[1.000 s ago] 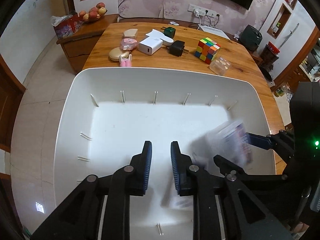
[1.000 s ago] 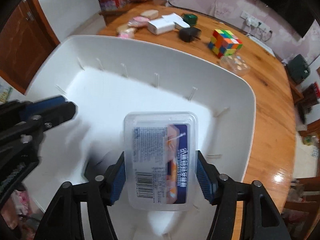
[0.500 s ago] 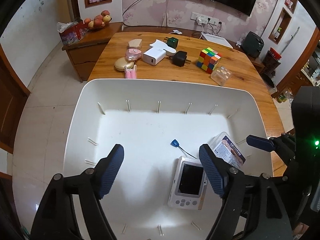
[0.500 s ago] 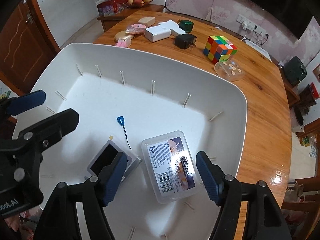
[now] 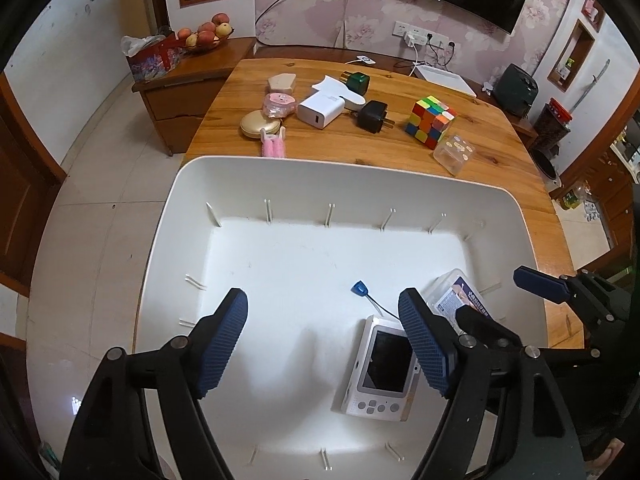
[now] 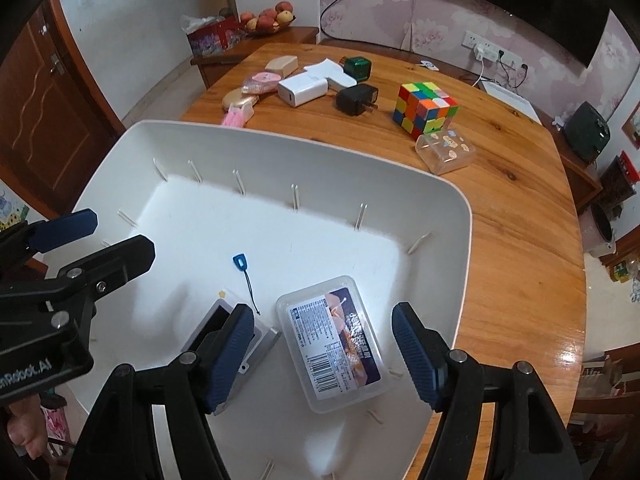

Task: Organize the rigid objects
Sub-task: 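Lift both open tools out of the tray back toward the table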

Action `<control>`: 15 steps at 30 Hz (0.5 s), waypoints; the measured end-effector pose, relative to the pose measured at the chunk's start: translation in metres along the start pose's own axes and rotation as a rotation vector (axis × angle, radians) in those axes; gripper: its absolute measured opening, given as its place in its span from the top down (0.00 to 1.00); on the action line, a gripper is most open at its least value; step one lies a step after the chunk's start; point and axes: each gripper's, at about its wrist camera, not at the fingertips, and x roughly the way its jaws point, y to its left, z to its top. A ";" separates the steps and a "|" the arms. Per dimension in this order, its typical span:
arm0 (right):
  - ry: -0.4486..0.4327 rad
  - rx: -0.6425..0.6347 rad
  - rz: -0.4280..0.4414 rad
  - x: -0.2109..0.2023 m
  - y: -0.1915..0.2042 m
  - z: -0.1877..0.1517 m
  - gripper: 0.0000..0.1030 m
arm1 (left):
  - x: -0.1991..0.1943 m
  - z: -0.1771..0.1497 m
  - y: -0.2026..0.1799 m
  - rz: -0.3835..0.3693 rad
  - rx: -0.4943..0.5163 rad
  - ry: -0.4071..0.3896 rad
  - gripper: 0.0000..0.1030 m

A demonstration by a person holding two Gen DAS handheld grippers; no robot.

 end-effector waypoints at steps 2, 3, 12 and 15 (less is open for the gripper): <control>-0.014 0.007 0.000 -0.004 -0.003 0.001 0.30 | -0.001 0.004 0.001 -0.001 -0.004 -0.001 0.18; -0.018 0.010 0.003 -0.005 -0.004 0.002 0.30 | -0.002 0.006 0.001 -0.001 -0.004 -0.001 0.18; -0.095 0.030 0.009 -0.034 -0.027 0.026 0.30 | -0.022 0.047 -0.002 0.042 0.058 -0.062 0.09; -0.114 0.038 -0.012 -0.041 -0.037 0.038 0.29 | -0.028 0.067 -0.007 0.047 0.103 -0.086 0.09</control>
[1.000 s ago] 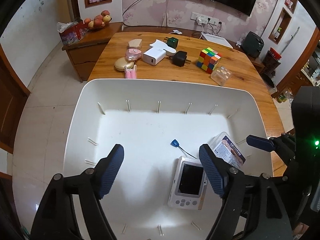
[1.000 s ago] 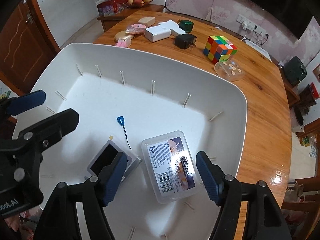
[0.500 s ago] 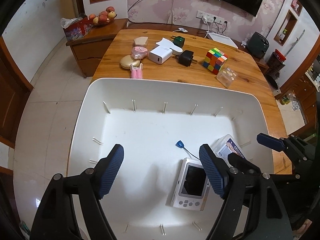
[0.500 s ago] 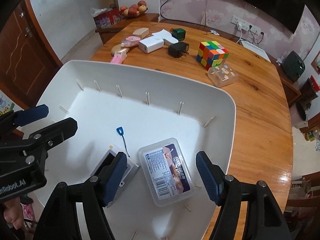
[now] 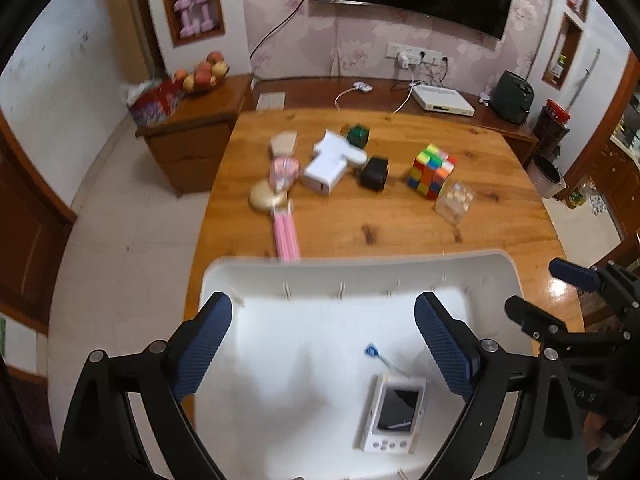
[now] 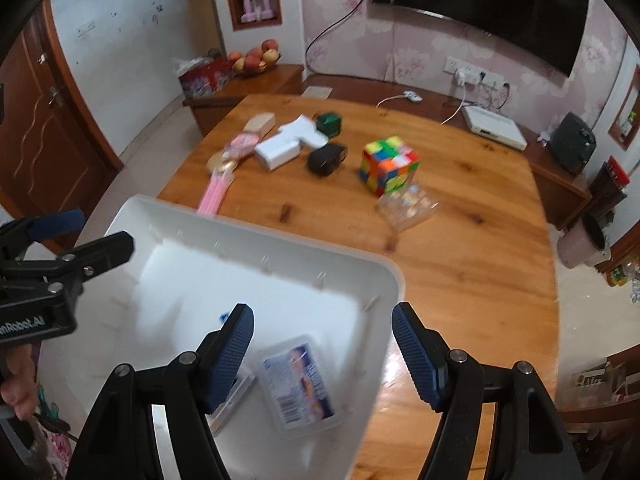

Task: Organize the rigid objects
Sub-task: 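Lift both open tools out of the tray back toward the table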

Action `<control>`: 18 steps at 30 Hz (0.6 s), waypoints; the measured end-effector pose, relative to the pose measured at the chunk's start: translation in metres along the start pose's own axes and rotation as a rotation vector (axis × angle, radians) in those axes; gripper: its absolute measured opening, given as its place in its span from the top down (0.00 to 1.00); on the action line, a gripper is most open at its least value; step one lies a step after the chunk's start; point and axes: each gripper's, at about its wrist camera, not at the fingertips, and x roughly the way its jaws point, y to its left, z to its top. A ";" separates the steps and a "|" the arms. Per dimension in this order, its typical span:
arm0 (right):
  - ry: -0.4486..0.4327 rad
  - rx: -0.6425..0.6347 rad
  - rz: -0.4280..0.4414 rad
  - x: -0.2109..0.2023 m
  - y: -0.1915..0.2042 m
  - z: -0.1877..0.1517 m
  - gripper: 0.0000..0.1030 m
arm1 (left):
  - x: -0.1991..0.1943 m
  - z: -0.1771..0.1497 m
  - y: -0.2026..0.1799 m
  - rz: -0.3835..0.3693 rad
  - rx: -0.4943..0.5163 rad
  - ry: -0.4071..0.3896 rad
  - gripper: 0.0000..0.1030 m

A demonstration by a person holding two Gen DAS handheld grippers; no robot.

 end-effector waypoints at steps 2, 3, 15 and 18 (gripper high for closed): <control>-0.014 -0.002 -0.023 -0.003 -0.005 0.011 0.29 | 0.000 0.018 -0.002 0.001 0.036 -0.008 0.09; -0.020 -0.002 -0.026 -0.005 -0.008 0.018 0.29 | 0.000 0.023 -0.003 0.001 0.043 -0.010 0.09; -0.123 0.066 -0.066 -0.030 -0.061 0.112 0.29 | 0.025 0.105 -0.006 0.013 0.148 0.005 0.09; -0.116 0.073 -0.058 -0.022 -0.073 0.134 0.23 | 0.045 0.120 -0.005 -0.009 0.163 0.043 0.09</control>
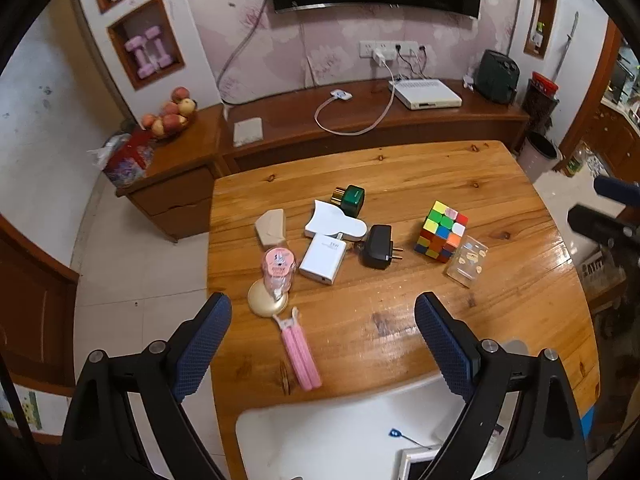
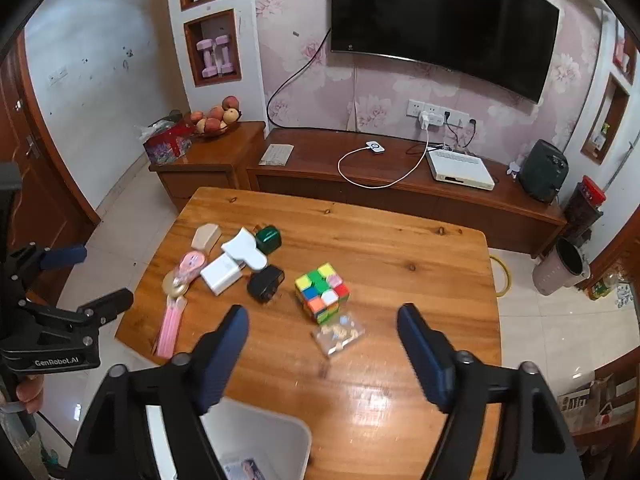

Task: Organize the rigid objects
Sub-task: 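Lift both open tools out of the tray back toward the table, then grasp the white charger with left tool while right tool grasps the Rubik's cube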

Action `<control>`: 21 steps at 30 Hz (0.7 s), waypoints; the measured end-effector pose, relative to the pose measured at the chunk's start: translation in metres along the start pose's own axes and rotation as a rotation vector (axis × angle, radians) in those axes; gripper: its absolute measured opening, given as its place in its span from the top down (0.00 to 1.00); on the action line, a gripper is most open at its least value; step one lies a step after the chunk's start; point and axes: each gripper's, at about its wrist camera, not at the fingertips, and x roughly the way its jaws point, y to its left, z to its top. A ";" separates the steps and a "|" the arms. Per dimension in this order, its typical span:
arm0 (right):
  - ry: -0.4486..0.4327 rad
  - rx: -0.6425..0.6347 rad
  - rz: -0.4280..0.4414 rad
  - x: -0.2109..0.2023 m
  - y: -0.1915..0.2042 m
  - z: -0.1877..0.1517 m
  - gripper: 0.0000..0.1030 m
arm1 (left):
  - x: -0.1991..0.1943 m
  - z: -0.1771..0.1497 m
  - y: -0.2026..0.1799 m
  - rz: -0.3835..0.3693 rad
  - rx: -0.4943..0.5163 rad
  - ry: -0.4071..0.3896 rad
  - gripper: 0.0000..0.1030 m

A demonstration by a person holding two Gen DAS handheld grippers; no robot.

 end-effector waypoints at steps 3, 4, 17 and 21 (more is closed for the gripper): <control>0.024 -0.005 -0.013 0.025 -0.008 0.017 0.23 | 0.026 0.011 0.004 -0.034 0.007 0.045 0.09; 0.036 -0.006 -0.017 0.032 -0.010 0.021 0.23 | 0.039 0.014 0.005 -0.046 0.009 0.064 0.09; 0.230 -0.078 0.055 0.172 -0.006 0.030 0.23 | 0.158 0.031 -0.003 -0.061 0.098 0.237 0.09; 0.274 -0.083 0.071 0.200 -0.005 0.021 0.23 | 0.179 0.034 -0.009 -0.074 0.108 0.277 0.09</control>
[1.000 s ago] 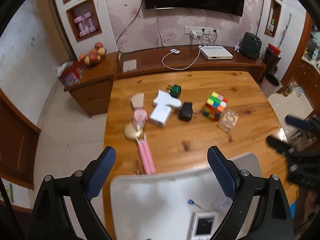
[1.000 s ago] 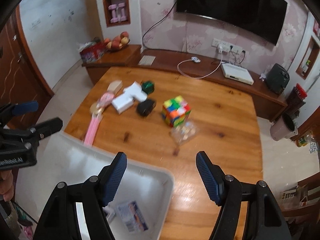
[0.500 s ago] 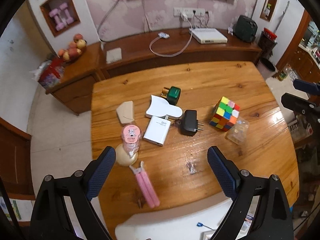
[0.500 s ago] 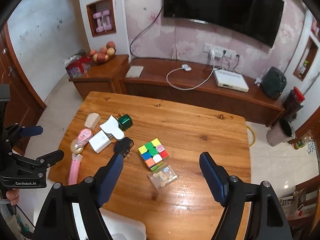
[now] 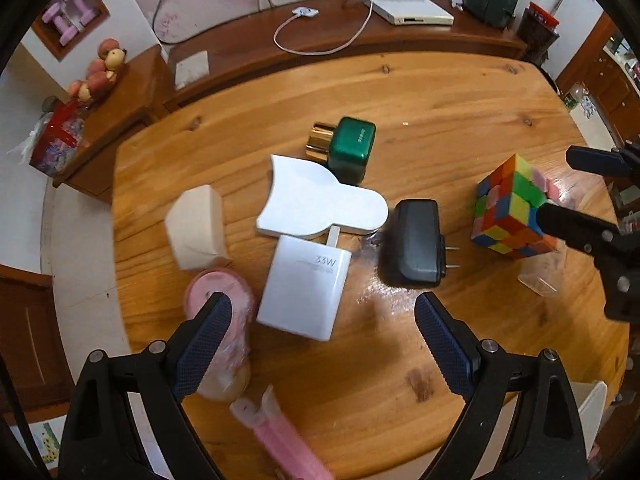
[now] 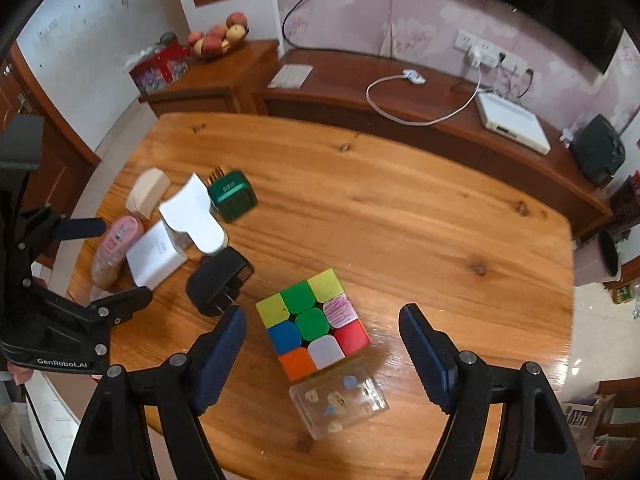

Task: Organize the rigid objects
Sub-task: 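Grasp the white charger with left tool while right tool grasps the Rubik's cube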

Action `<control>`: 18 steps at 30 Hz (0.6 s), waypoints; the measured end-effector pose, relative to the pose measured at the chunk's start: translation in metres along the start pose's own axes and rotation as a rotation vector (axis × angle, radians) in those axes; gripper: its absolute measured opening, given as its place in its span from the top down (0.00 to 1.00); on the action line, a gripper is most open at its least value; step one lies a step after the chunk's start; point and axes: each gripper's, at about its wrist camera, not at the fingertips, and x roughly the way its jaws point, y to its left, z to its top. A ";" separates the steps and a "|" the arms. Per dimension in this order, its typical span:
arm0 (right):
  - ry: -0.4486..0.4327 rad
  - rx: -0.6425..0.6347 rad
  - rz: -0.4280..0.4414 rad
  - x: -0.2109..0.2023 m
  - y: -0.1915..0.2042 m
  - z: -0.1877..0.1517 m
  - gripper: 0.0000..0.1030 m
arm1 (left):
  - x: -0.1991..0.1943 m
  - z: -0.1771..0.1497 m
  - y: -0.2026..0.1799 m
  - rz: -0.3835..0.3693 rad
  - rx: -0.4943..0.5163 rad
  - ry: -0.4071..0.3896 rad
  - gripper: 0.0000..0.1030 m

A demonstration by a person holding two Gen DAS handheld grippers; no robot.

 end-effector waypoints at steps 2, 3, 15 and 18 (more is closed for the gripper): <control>0.012 0.003 0.000 0.008 -0.003 0.000 0.23 | 0.007 0.002 -0.003 -0.005 0.015 0.017 0.09; 0.019 0.007 0.002 0.012 -0.005 0.000 0.23 | 0.010 0.002 -0.004 -0.002 0.021 0.024 0.09; 0.028 0.044 0.097 0.023 -0.016 -0.001 0.23 | 0.024 -0.003 0.003 -0.033 0.037 0.041 0.25; 0.043 0.030 0.097 0.027 -0.013 0.000 0.23 | 0.025 -0.001 0.008 -0.048 0.013 0.043 0.31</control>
